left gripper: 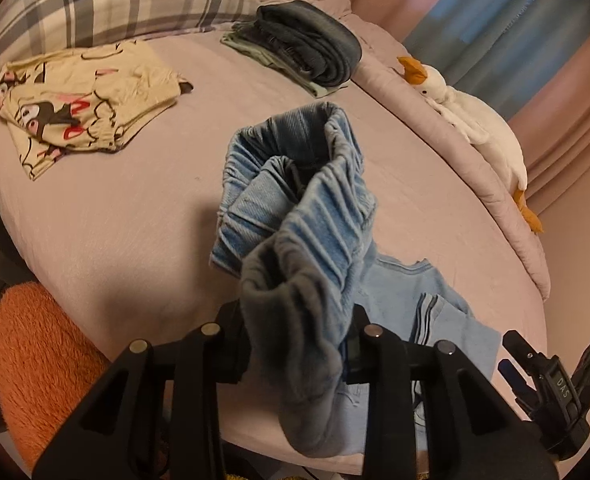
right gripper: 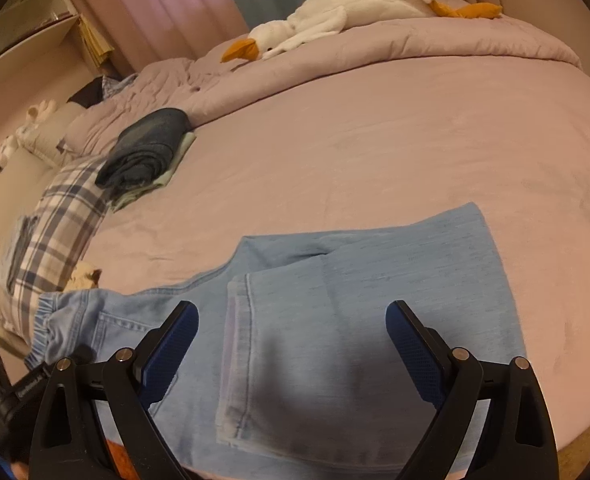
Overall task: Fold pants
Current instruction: 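Lift the waistband with the left gripper and fold it over the folded legs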
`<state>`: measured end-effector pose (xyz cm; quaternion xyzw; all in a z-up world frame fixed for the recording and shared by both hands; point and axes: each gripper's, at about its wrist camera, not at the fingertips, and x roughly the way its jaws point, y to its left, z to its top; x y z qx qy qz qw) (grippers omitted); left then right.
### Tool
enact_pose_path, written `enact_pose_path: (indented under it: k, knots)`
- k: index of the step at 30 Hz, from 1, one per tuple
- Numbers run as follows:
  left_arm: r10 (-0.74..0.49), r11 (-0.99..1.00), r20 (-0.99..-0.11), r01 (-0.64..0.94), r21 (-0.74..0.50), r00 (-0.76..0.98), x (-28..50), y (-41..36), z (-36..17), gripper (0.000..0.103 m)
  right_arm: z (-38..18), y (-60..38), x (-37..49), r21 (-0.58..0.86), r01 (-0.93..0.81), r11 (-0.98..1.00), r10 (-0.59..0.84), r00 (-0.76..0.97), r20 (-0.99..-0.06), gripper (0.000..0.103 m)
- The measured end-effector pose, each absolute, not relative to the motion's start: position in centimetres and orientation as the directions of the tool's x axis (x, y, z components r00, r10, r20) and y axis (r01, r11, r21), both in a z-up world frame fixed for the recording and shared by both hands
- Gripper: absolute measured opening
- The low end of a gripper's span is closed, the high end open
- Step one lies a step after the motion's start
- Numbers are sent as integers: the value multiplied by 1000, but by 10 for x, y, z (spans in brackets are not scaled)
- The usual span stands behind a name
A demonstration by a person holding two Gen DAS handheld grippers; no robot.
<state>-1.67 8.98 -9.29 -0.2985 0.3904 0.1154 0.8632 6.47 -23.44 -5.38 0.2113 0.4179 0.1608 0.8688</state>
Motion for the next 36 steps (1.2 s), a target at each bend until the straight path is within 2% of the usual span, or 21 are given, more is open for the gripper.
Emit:
enact_pose_path:
  k: [11, 36]
  knots:
    - [-21, 848, -720, -369, -381, 694, -15, 69, -73, 30, -52, -248, 64, 517, -81, 852, 447, 627, -638, 94]
    - [-100, 927, -669, -176, -332, 737, -8, 10, -39, 23, -53, -265, 64, 541, -65, 839, 446, 651, -614, 94]
